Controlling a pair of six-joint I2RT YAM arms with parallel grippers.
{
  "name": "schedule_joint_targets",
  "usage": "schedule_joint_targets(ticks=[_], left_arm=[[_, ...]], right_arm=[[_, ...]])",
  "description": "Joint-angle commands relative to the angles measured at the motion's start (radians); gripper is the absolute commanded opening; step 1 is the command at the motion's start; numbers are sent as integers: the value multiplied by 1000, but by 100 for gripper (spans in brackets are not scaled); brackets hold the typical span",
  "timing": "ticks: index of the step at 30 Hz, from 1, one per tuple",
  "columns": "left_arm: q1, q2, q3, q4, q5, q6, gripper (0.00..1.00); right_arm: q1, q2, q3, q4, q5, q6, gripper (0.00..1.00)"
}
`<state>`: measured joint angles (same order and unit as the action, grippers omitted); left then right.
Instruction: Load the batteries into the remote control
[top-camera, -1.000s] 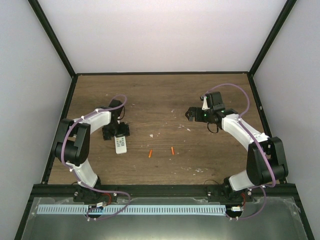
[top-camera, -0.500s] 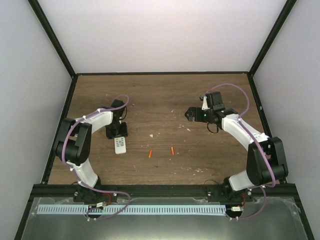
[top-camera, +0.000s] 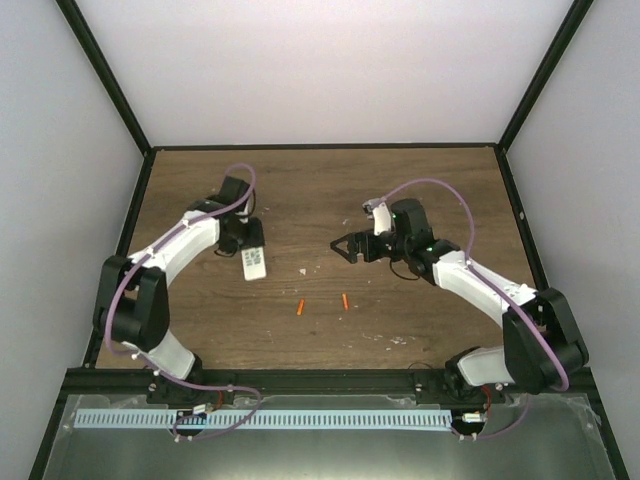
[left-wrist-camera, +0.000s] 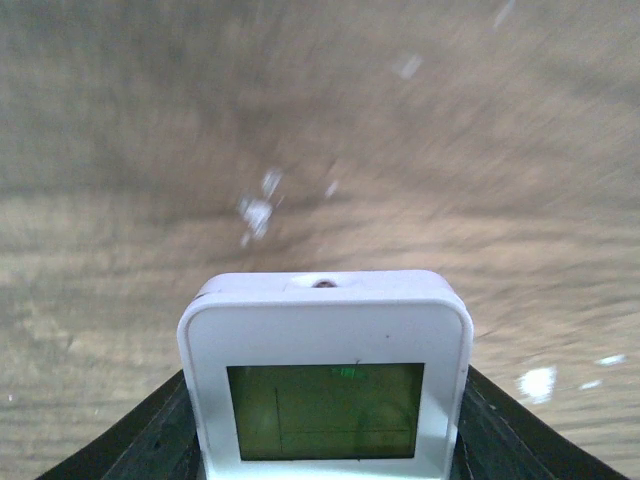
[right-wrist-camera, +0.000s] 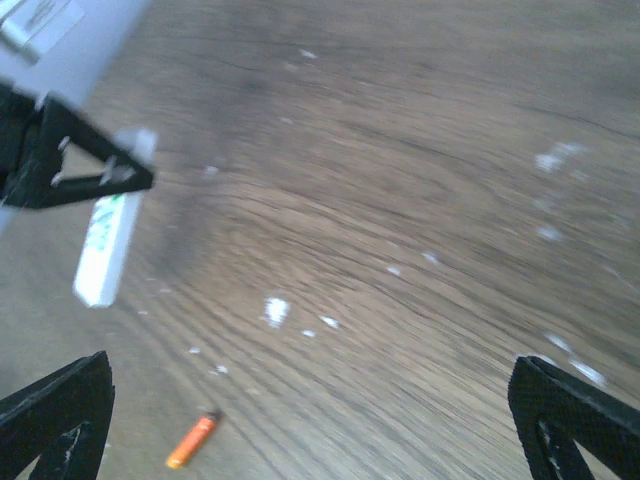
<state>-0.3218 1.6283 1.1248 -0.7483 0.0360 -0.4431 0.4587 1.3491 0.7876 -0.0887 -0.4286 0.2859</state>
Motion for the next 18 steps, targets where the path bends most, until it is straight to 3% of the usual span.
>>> schedule_joint_targets(ticks=[1,11,18], left_arm=[[-4,-89,83,72,46,-77,21],[-107,-106,125,194,79,-219,21],[-150,-99,142,210,86,-227,11]], right_arm=[[56,14,41,147,-130,25,99],[185,149,183,162,-154,29,95],[198,206,211,172,-175,52,95]])
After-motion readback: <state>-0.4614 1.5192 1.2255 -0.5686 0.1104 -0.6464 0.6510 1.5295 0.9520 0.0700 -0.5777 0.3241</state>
